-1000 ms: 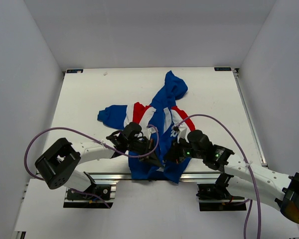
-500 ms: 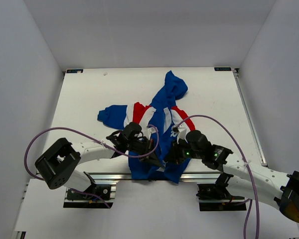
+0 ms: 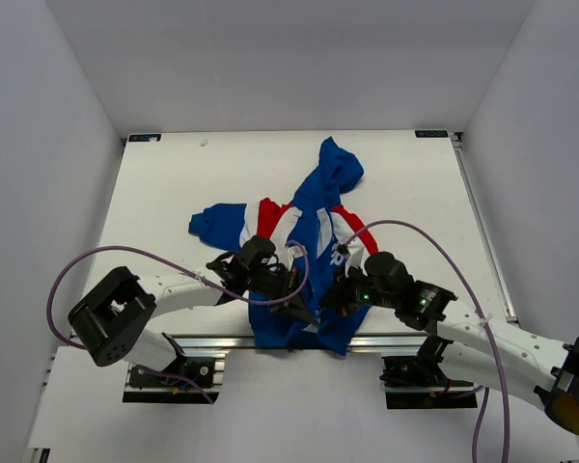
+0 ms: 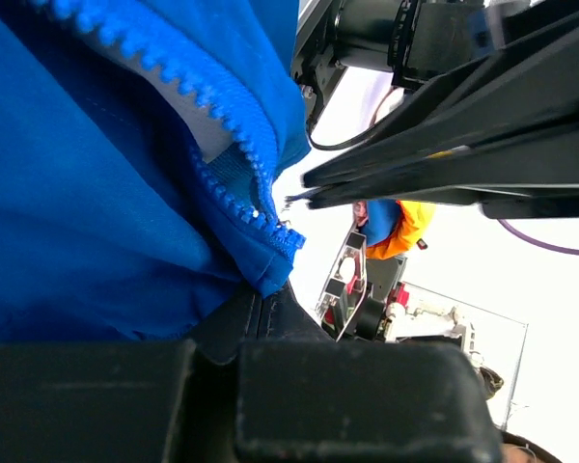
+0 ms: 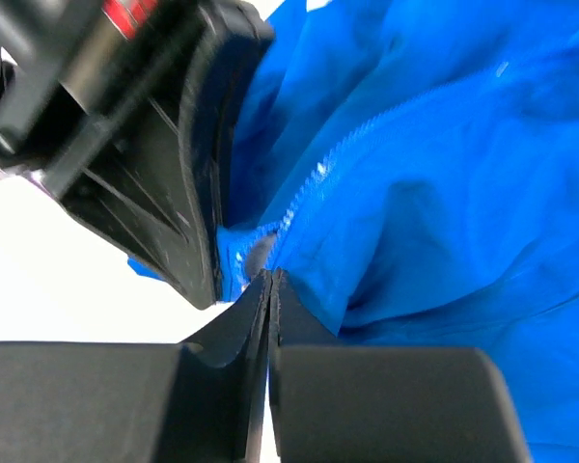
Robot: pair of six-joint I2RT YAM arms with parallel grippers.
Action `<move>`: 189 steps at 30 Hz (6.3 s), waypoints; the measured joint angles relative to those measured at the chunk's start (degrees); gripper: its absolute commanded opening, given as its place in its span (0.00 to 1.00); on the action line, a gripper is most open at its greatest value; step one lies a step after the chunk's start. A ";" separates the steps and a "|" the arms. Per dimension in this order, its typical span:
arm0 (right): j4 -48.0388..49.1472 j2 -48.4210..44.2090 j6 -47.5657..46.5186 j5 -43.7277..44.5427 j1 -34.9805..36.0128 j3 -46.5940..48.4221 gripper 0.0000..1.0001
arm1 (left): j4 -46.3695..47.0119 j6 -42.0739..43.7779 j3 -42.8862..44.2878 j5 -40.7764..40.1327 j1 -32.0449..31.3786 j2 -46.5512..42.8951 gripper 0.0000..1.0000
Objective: Zip up the jacket
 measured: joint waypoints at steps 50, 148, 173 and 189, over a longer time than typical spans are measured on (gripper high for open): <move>-12.85 10.78 -3.15 0.39 -11.02 26.27 0.00 | -27.10 45.33 19.19 -62.45 -19.58 -17.81 0.84; 9.40 47.98 -15.23 5.55 -25.59 47.41 0.00 | -34.62 41.16 23.28 -47.43 -21.27 -29.68 0.00; 14.49 67.17 -19.17 -2.38 -34.69 64.06 0.89 | -36.68 28.00 9.20 -36.33 -22.01 -23.98 0.98; 6.58 40.24 -8.04 3.06 -44.83 46.66 0.89 | -42.42 16.39 21.40 -53.59 10.95 -14.53 0.98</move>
